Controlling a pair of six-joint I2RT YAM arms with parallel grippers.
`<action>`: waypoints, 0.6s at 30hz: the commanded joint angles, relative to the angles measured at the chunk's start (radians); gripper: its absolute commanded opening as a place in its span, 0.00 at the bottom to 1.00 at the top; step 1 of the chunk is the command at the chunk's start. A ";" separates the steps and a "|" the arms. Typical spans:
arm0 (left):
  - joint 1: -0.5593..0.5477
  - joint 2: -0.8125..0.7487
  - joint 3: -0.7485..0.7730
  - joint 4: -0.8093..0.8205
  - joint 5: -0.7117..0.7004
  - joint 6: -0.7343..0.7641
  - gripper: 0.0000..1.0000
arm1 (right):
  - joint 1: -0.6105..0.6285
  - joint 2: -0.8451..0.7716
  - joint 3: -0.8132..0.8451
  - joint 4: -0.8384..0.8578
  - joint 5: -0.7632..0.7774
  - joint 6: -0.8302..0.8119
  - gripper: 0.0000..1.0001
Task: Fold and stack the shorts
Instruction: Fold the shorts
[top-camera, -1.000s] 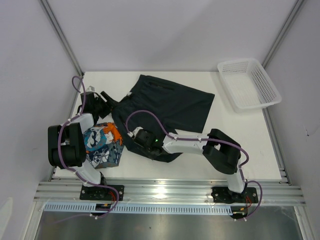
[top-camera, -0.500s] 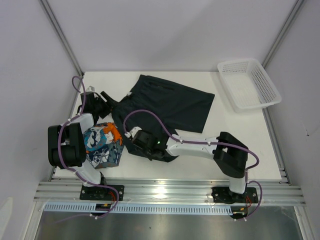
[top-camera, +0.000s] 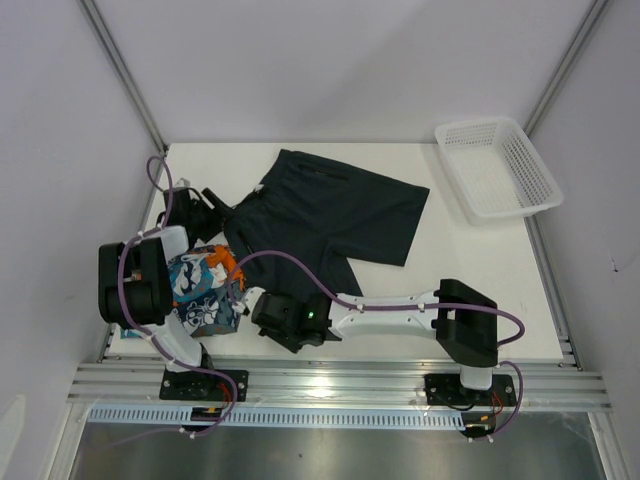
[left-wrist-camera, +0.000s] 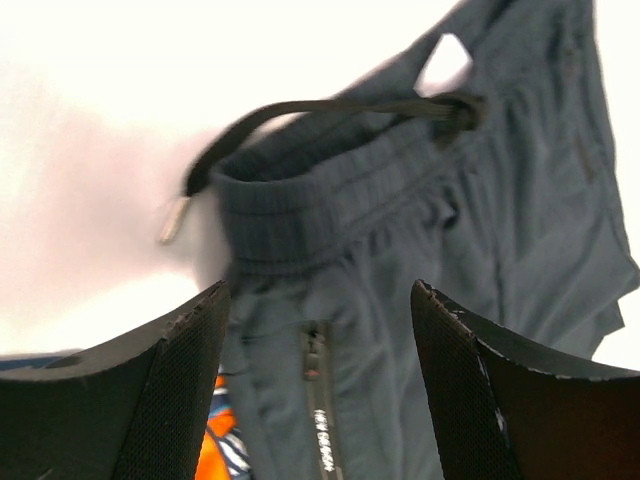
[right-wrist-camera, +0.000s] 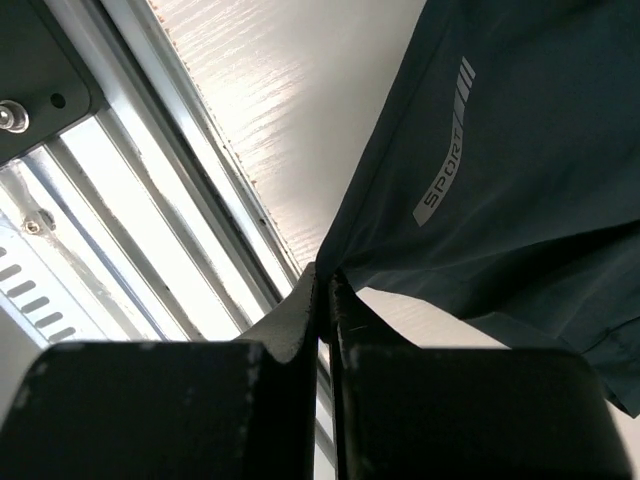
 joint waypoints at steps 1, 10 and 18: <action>0.030 0.036 0.050 -0.003 -0.010 0.029 0.75 | 0.007 -0.031 -0.002 0.000 -0.014 0.006 0.00; 0.033 0.120 0.096 -0.009 -0.013 0.014 0.74 | 0.032 -0.044 -0.010 0.002 -0.044 -0.005 0.00; 0.033 0.160 0.122 0.000 0.007 0.014 0.43 | 0.041 -0.061 -0.044 0.020 -0.060 0.001 0.00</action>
